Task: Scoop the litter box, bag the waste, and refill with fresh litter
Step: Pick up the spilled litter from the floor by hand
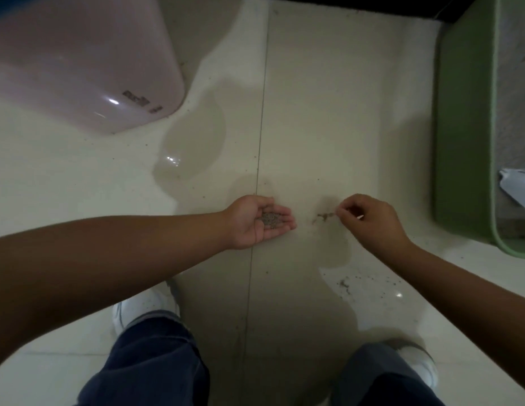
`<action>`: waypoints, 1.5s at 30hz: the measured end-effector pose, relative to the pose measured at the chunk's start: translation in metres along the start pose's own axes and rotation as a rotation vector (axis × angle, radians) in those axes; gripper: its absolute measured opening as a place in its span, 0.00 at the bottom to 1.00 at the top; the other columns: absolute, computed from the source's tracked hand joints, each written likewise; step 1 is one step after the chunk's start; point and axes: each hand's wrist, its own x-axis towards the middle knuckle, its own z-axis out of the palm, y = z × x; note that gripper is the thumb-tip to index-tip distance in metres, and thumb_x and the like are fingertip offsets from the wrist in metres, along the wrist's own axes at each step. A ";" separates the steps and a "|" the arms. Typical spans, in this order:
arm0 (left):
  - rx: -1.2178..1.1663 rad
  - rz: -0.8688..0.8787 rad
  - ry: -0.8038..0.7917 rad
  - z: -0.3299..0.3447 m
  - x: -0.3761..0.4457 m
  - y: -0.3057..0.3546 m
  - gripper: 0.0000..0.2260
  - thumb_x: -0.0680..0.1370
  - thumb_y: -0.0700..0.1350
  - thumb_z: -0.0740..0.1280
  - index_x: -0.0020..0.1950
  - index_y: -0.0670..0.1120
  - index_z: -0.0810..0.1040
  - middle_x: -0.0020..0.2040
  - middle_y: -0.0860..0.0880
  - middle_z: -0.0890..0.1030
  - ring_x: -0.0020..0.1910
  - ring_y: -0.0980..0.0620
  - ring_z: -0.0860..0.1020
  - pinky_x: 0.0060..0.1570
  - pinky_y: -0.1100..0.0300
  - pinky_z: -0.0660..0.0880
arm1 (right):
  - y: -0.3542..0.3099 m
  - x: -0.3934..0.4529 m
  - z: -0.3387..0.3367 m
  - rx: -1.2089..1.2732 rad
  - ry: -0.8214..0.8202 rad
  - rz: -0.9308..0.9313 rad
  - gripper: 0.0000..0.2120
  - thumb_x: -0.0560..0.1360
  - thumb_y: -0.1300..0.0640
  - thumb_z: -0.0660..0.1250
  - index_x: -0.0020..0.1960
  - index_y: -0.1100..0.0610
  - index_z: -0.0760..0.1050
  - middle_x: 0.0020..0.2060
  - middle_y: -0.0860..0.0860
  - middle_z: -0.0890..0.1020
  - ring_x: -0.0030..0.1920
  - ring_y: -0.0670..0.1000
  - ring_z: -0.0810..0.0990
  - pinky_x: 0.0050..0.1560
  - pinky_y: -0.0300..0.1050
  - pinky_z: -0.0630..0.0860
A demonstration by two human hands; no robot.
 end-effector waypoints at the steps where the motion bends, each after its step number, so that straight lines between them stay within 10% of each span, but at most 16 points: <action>1: 0.013 0.004 0.002 -0.001 0.001 0.001 0.19 0.82 0.42 0.51 0.40 0.33 0.74 0.27 0.40 0.81 0.40 0.44 0.77 0.55 0.52 0.71 | 0.008 0.003 -0.001 -0.079 0.027 -0.003 0.08 0.75 0.62 0.65 0.50 0.66 0.79 0.45 0.58 0.82 0.43 0.51 0.78 0.40 0.33 0.64; 8: 0.029 0.029 0.011 -0.012 0.000 0.006 0.18 0.82 0.42 0.52 0.41 0.33 0.75 0.28 0.40 0.81 0.28 0.47 0.82 0.32 0.61 0.80 | 0.021 0.007 0.025 -0.320 0.027 -0.323 0.07 0.64 0.65 0.69 0.39 0.68 0.80 0.33 0.63 0.80 0.33 0.61 0.81 0.37 0.47 0.78; 19: 0.038 0.032 0.004 -0.014 -0.001 0.005 0.18 0.82 0.41 0.52 0.40 0.33 0.75 0.29 0.40 0.81 0.28 0.47 0.83 0.31 0.60 0.80 | 0.022 0.020 0.027 -0.519 -0.182 -0.395 0.14 0.48 0.74 0.79 0.28 0.65 0.78 0.24 0.58 0.77 0.21 0.56 0.76 0.20 0.35 0.72; 25: 0.022 0.035 0.008 -0.013 -0.001 0.007 0.18 0.82 0.41 0.52 0.41 0.33 0.75 0.29 0.40 0.81 0.27 0.46 0.82 0.31 0.60 0.80 | 0.017 0.018 0.024 -0.700 -0.081 -0.572 0.12 0.61 0.69 0.54 0.31 0.66 0.77 0.24 0.58 0.76 0.20 0.54 0.74 0.17 0.34 0.65; 28: 0.018 0.047 0.012 -0.014 -0.002 0.007 0.18 0.82 0.41 0.53 0.40 0.33 0.75 0.28 0.40 0.81 0.27 0.47 0.82 0.31 0.60 0.80 | 0.016 0.019 0.025 -0.736 -0.128 -0.497 0.10 0.51 0.75 0.70 0.30 0.66 0.76 0.24 0.59 0.75 0.19 0.54 0.73 0.16 0.34 0.63; 30: 0.018 0.049 0.011 -0.014 -0.002 0.007 0.19 0.82 0.41 0.52 0.40 0.32 0.75 0.28 0.40 0.81 0.27 0.47 0.82 0.31 0.60 0.80 | 0.014 0.019 0.026 -0.701 -0.165 -0.433 0.17 0.46 0.75 0.76 0.31 0.66 0.75 0.25 0.59 0.75 0.20 0.54 0.73 0.18 0.35 0.61; 33: 0.001 0.045 0.014 -0.016 0.000 0.009 0.24 0.82 0.42 0.52 0.34 0.32 0.79 0.28 0.39 0.81 0.27 0.46 0.82 0.31 0.60 0.80 | 0.004 0.020 0.027 -0.508 -0.143 -0.316 0.09 0.64 0.75 0.67 0.37 0.64 0.72 0.37 0.61 0.74 0.35 0.57 0.73 0.34 0.42 0.61; 38: -0.004 0.053 0.034 -0.006 -0.002 0.010 0.21 0.83 0.44 0.50 0.42 0.32 0.74 0.37 0.37 0.79 0.48 0.42 0.77 0.59 0.54 0.71 | -0.030 0.007 0.024 0.037 -0.136 -0.161 0.09 0.76 0.66 0.61 0.53 0.64 0.78 0.40 0.51 0.78 0.33 0.43 0.75 0.36 0.30 0.70; 41: 0.032 -0.011 -0.019 -0.002 -0.004 0.009 0.20 0.83 0.43 0.50 0.42 0.32 0.74 0.36 0.37 0.80 0.54 0.40 0.73 0.57 0.53 0.70 | -0.031 -0.003 0.013 -0.017 -0.074 -0.178 0.13 0.76 0.68 0.61 0.58 0.65 0.77 0.50 0.55 0.82 0.43 0.50 0.80 0.42 0.24 0.69; 45: 0.072 -0.037 -0.037 -0.003 -0.004 0.011 0.19 0.82 0.42 0.51 0.41 0.32 0.74 0.28 0.39 0.81 0.49 0.41 0.76 0.59 0.53 0.69 | -0.005 0.005 0.002 -0.247 -0.003 -0.102 0.12 0.75 0.65 0.62 0.57 0.66 0.77 0.52 0.62 0.81 0.53 0.59 0.78 0.52 0.40 0.68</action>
